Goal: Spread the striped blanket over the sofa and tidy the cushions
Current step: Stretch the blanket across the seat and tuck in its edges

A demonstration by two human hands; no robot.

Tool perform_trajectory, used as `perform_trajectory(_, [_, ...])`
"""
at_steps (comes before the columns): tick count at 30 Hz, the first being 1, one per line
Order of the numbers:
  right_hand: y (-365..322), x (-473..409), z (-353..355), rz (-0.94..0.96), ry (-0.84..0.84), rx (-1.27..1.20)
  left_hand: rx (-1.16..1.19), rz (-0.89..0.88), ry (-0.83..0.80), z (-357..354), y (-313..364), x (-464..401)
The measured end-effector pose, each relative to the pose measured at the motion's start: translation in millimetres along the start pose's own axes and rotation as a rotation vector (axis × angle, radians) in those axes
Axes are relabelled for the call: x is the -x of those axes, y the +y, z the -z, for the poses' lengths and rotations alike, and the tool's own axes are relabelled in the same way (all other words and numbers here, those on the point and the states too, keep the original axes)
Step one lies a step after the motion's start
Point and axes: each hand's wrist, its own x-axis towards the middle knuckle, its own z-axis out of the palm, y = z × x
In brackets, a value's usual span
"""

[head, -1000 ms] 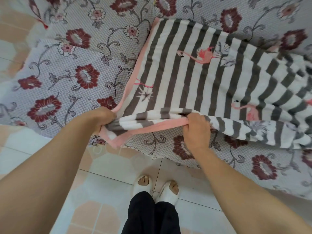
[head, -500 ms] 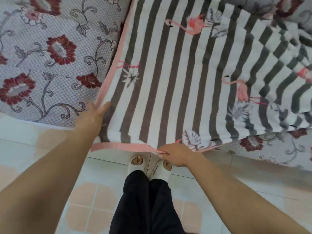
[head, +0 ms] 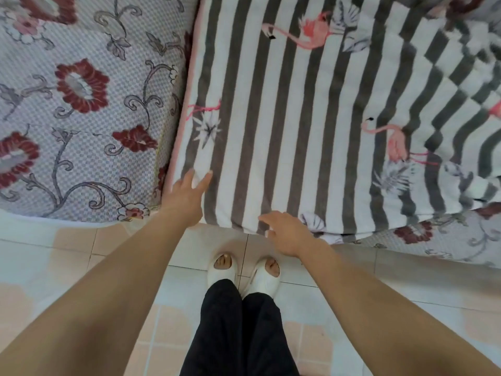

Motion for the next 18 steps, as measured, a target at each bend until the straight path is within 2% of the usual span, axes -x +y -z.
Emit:
perform_trajectory(2, [0.6,-2.1,17.5,-0.016,0.008,0.024,-0.076,0.003,-0.142,3.2,6.0,-4.5])
perform_trajectory(4, [2.9,0.5,35.2,-0.029,0.018,0.039,-0.132,-0.02,-0.175,14.9,15.4,-6.5])
perform_trajectory(11, [19.6,38.7,94.1,-0.113,0.174,-0.051,-0.003,-0.248,-0.058,87.4,84.7,3.2])
perform_trajectory(18, [85.3,90.4,142.0,-0.229,0.338,-0.143,0.055,-0.419,0.054,143.3,177.8,9.8])
